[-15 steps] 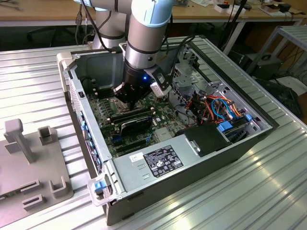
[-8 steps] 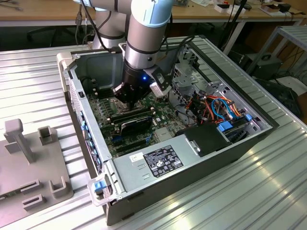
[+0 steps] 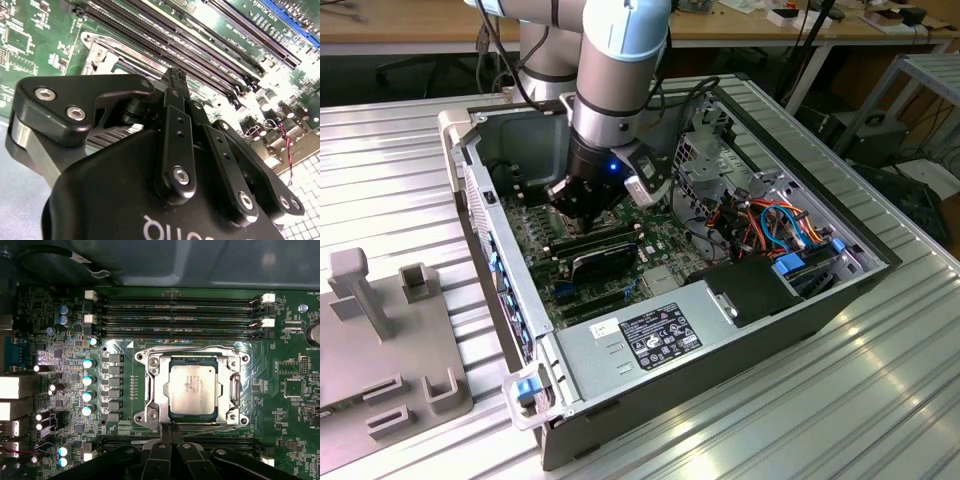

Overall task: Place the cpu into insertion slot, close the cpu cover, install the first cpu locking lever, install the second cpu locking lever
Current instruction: 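Install the second cpu locking lever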

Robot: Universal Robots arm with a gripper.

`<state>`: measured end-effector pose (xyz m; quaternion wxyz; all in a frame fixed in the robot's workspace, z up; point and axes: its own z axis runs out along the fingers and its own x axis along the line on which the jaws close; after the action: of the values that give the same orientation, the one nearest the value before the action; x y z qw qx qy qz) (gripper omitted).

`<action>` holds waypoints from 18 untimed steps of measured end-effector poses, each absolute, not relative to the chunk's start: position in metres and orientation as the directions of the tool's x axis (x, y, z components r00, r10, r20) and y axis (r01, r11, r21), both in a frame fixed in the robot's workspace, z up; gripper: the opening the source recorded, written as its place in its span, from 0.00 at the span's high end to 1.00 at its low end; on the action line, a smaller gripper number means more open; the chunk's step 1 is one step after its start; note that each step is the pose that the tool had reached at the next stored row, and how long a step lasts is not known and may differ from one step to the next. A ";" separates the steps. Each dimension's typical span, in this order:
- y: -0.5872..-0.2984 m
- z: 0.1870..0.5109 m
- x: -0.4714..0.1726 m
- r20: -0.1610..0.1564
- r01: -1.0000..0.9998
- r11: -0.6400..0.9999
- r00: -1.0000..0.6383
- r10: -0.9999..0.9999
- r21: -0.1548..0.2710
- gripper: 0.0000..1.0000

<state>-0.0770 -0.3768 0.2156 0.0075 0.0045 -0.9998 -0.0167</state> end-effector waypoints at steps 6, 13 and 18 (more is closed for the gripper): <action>-0.377 0.213 -0.082 0.015 -0.009 0.999 -1.000 -0.009 0.034 0.89; -0.377 0.210 -0.097 0.015 -0.009 0.999 -1.000 -0.009 0.034 0.89; -0.376 0.208 -0.101 0.016 -0.009 0.999 -1.000 -0.009 0.033 0.89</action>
<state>-0.1005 -0.3764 0.2084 0.0079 0.0045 -0.9998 -0.0167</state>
